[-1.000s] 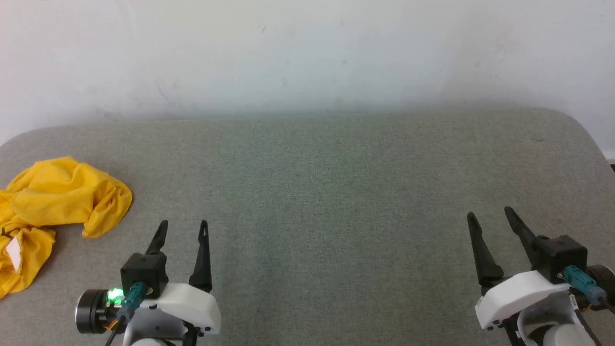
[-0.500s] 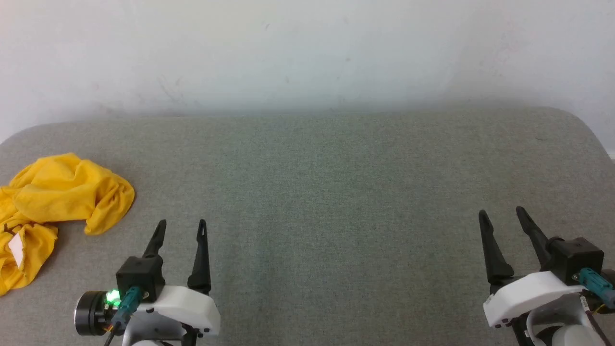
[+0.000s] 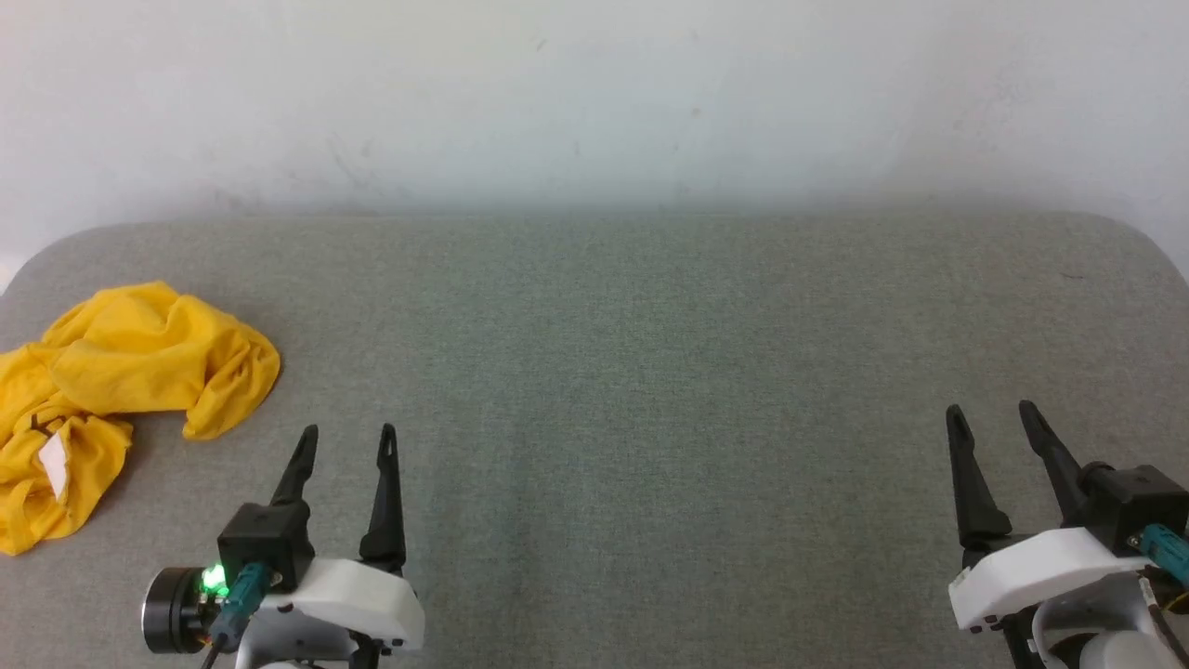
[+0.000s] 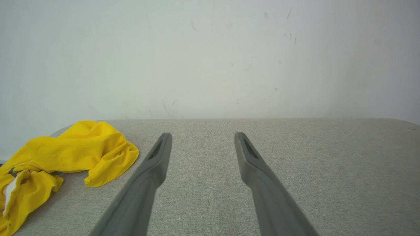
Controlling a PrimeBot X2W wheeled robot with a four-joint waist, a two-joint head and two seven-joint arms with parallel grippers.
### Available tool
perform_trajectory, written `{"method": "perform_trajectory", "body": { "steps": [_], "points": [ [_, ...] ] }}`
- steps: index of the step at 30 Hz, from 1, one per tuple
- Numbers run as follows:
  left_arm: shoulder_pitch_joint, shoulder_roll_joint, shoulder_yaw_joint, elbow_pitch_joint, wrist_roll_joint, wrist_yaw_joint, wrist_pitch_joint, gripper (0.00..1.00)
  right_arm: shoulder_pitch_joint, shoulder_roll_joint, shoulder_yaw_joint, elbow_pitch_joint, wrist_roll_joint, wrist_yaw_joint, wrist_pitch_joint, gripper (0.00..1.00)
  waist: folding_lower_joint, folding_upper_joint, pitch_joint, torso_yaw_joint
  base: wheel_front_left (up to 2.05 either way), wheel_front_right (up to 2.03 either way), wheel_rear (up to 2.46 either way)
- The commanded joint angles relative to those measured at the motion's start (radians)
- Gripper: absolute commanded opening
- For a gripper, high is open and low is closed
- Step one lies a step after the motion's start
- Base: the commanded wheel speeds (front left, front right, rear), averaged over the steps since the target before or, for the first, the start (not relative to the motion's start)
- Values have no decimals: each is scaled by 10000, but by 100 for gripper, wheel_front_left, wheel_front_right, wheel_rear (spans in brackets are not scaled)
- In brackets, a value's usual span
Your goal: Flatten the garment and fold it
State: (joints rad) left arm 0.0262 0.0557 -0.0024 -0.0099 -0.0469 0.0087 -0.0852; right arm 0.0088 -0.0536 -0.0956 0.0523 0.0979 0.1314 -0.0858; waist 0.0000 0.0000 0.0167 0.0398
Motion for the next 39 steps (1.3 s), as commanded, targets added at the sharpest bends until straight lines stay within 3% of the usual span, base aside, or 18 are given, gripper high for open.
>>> {"method": "perform_trajectory", "body": {
  "steps": [1, 17, 39],
  "points": [
    [162, -21, 51, -18, -93, 32, -132, 100, 9, 13, -52, 50, 60, -3, -127, 100, 0, 0, -9, 81, 0, 0, 0],
    [279, -27, 54, -47, -280, 91, -445, 100, 18, 17, -93, 232, 196, -4, -440, 100, 0, 0, -7, 908, 0, 0, 0],
    [534, -37, 149, -98, -687, 315, -904, 100, -198, 23, 207, 785, 128, -5, -899, 100, 0, 0, -20, 2848, 0, 0, 0]
  ]
}}
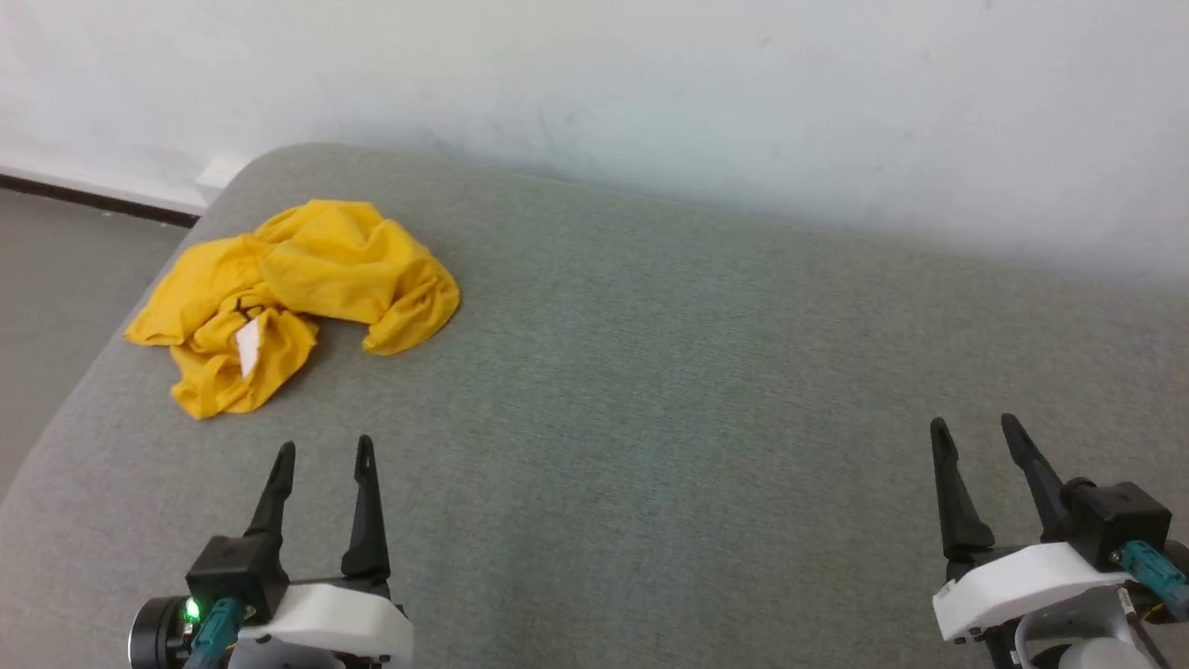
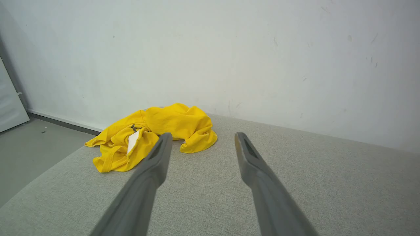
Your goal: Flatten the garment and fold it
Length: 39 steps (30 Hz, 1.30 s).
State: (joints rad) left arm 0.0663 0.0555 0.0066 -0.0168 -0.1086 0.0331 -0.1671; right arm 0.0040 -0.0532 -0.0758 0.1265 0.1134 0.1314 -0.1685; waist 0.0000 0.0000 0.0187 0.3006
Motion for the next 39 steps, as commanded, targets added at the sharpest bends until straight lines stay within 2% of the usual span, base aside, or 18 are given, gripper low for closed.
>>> {"method": "perform_trajectory", "body": {
  "steps": [1, 18, 39],
  "points": [
    [142, -35, 72, -18, -93, 67, -107, 100, -161, 19, 18, 79, -25, -5, -94, 100, 0, 0, -50, 322, 0, 0, 0],
    [303, -43, 84, 74, -488, 248, -462, 100, -436, 24, 345, 754, -121, -6, -448, 100, 0, 0, -25, 1565, 0, 0, 0],
    [407, -52, 214, 122, -797, 321, -900, 100, -572, 29, 525, 1206, 4, -7, -779, 100, 0, 0, 93, 2534, 0, 0, 0]
  ]
}}
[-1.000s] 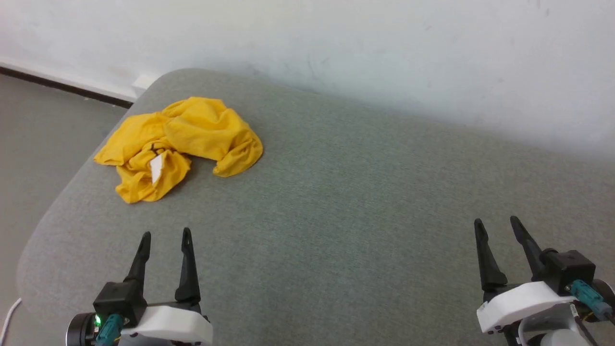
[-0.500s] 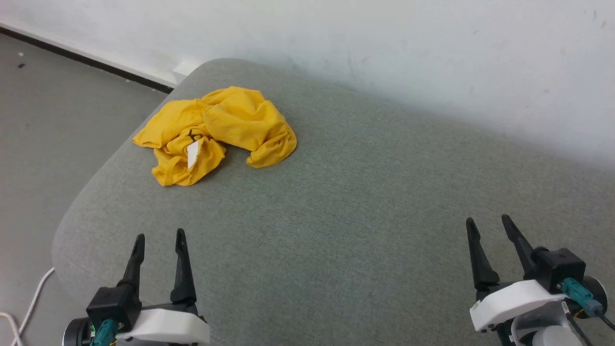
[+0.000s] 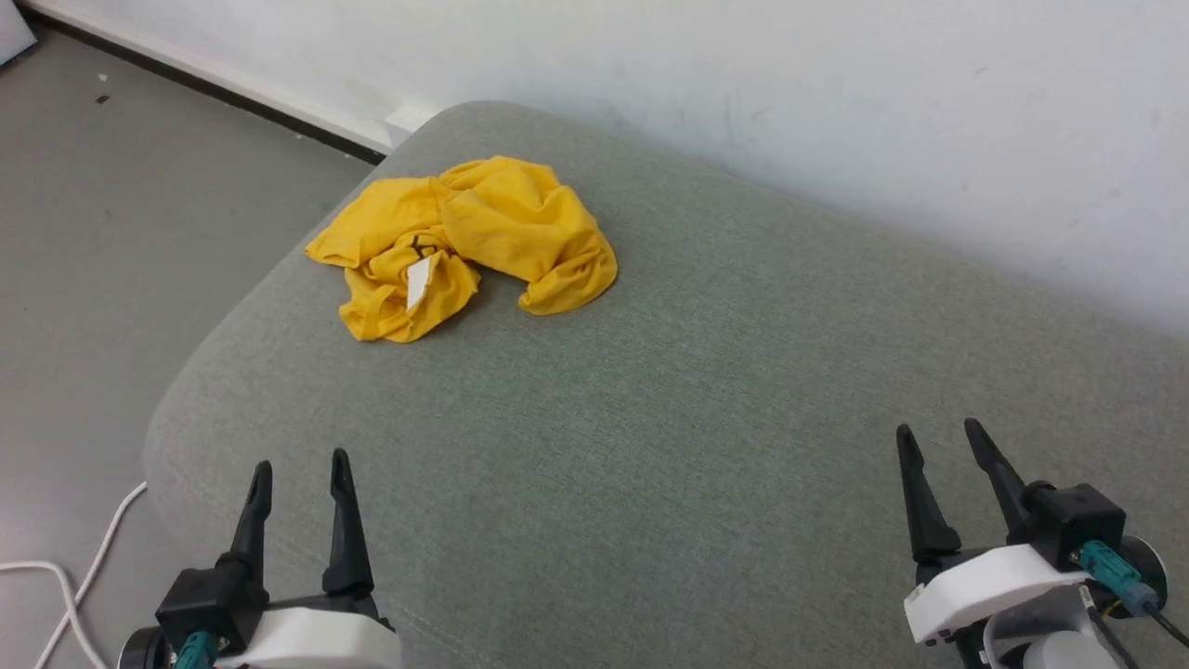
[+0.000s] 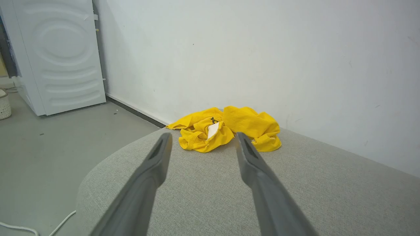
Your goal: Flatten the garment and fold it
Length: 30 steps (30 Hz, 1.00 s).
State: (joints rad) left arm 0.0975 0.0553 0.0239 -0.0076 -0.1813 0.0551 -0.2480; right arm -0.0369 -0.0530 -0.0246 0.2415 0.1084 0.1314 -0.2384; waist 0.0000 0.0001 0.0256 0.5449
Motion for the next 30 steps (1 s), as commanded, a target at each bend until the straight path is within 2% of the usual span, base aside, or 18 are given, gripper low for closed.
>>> {"method": "perform_trajectory", "body": {
  "steps": [1, 18, 23, 27, 30],
  "points": [
    [100, -51, 40, 34, -88, 106, -112, 100, -173, 28, 6, 67, 52, -7, -93, 100, 0, -1, 34, 137, 0, 0, 0],
    [145, -51, 9, 106, -59, 92, -137, 100, -93, 28, -43, -85, -51, -7, -73, 100, 0, -1, -67, 265, 0, 0, 0],
    [72, -51, -65, 178, -586, 167, -137, 100, -83, 28, -26, -197, -56, -7, -43, 100, 0, -1, -4, 219, 0, 0, 0],
    [-519, 1, -386, -390, -845, -79, 9, 100, -48, 28, -88, -480, -132, -7, 62, 100, 0, -1, 185, 226, 0, 0, 0],
    [-1425, 418, -410, -1002, -825, -264, 686, 100, -84, 28, -139, -806, -255, -7, 215, 100, 0, -1, 437, 197, 0, 0, 0]
  ]
}}
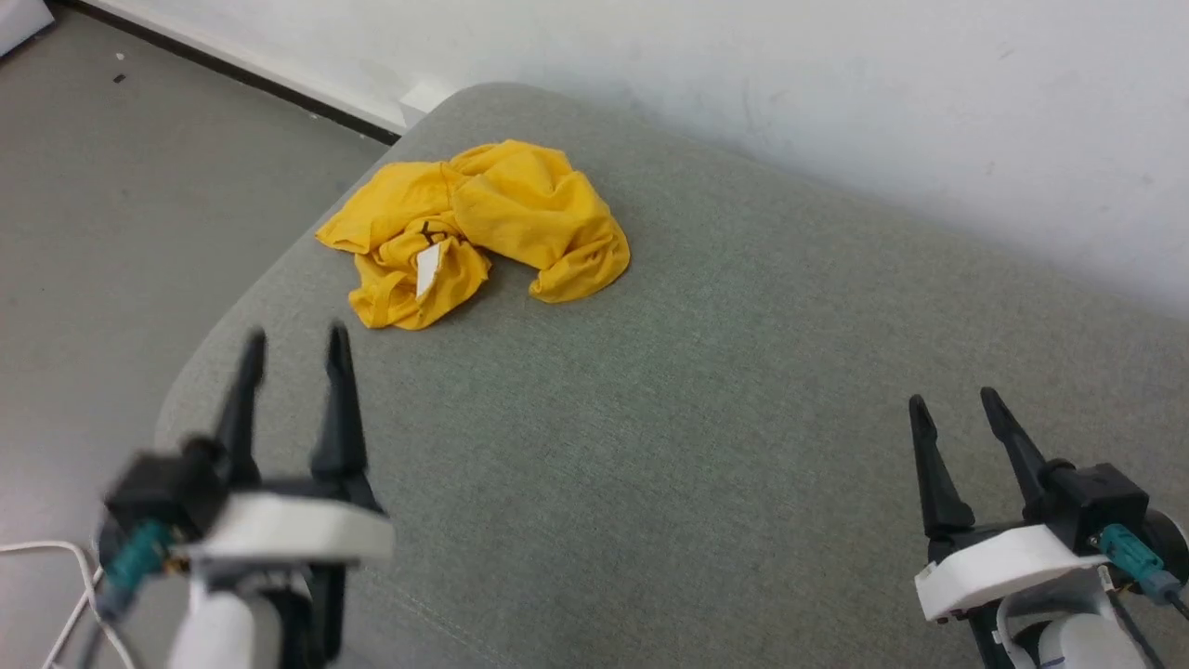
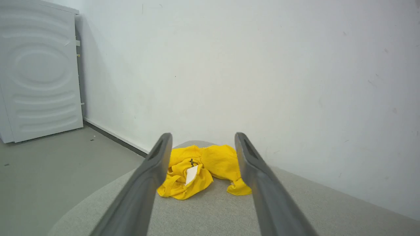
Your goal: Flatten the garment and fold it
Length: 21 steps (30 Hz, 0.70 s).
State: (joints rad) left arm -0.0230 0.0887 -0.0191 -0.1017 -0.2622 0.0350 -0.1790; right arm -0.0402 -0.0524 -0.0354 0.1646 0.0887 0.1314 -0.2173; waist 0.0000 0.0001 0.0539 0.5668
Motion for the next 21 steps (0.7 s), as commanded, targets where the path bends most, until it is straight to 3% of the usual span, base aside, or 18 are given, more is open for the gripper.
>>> {"method": "perform_trajectory", "body": {
  "steps": [1, 8, 16, 21],
  "points": [
    [-611, 173, 105, -231, -98, -68, 212, 100, -82, 22, -60, -171, -119, -7, 65, 100, 0, -1, 263, -28, 0, 0, 0],
    [-3879, 1052, 473, 80, -430, -175, 2069, 100, -488, 22, -46, -1355, -731, -7, 653, 100, 0, -1, 1358, -222, 0, 0, 0],
    [-7065, 2001, 671, 2755, -800, -526, 3362, 100, -1063, 22, 211, -2549, -1657, -7, 1430, 100, 0, -1, 2859, -754, 0, 0, 0],
    [-8417, 2335, 636, 4134, -937, -827, 3454, 100, -1290, 22, 171, -3111, -2108, -7, 1752, 100, 0, -1, 3706, -1059, 0, 0, 0]
  ]
}}
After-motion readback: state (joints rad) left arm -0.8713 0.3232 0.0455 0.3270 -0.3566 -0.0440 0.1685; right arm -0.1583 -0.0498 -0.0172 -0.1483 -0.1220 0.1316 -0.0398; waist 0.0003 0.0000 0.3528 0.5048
